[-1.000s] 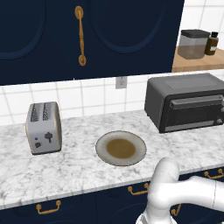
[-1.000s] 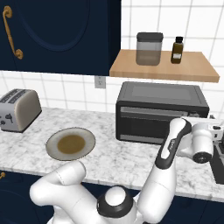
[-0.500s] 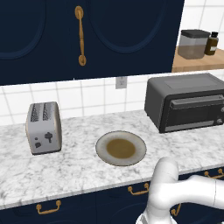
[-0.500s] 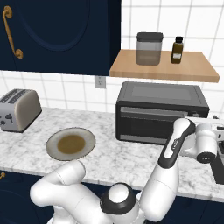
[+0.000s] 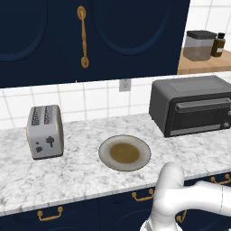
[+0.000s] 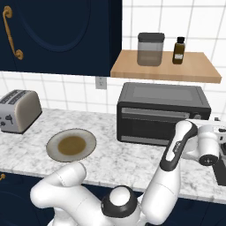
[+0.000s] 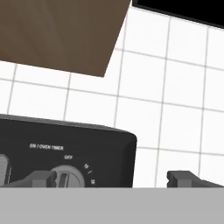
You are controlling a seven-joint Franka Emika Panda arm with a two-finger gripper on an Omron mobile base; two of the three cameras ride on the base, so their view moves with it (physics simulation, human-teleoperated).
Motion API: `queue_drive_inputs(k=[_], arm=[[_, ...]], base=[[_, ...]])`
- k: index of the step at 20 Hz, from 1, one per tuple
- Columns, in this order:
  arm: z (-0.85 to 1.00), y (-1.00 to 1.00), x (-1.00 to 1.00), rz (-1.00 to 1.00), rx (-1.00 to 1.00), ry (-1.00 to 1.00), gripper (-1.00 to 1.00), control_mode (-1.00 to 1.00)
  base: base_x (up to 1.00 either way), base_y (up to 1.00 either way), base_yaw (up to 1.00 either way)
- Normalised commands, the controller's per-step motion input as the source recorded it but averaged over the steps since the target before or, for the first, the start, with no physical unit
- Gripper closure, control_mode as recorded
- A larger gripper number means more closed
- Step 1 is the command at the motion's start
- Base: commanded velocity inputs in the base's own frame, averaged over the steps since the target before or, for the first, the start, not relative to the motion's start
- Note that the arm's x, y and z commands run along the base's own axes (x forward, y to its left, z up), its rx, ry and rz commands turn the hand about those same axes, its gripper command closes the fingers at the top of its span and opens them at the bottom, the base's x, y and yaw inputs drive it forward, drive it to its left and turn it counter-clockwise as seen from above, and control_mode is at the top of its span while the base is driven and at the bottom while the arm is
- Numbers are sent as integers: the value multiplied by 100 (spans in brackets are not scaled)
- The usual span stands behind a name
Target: Pick up the kebab skewer and baguette bread, and place them inside the toaster oven. Close the toaster oven door and start by setting the timer.
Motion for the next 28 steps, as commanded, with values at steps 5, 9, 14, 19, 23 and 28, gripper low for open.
queue_drive_inputs(k=[5,9,14,19,23,28], arm=[[-6,0,3,0,0,0,-100,-100],[0,0,13,0,0,0,-100,-100],[-3,0,9,0,0,0,-100,-100],[-5,1,11,0,0,0,-100,-100],[-5,7,16,0,0,0,100,-100],[-8,1,22,0,0,0,100,-100]], base=[[0,0,0],[0,0,0],[0,0,0],[0,0,0],[0,0,0],[0,0,0]])
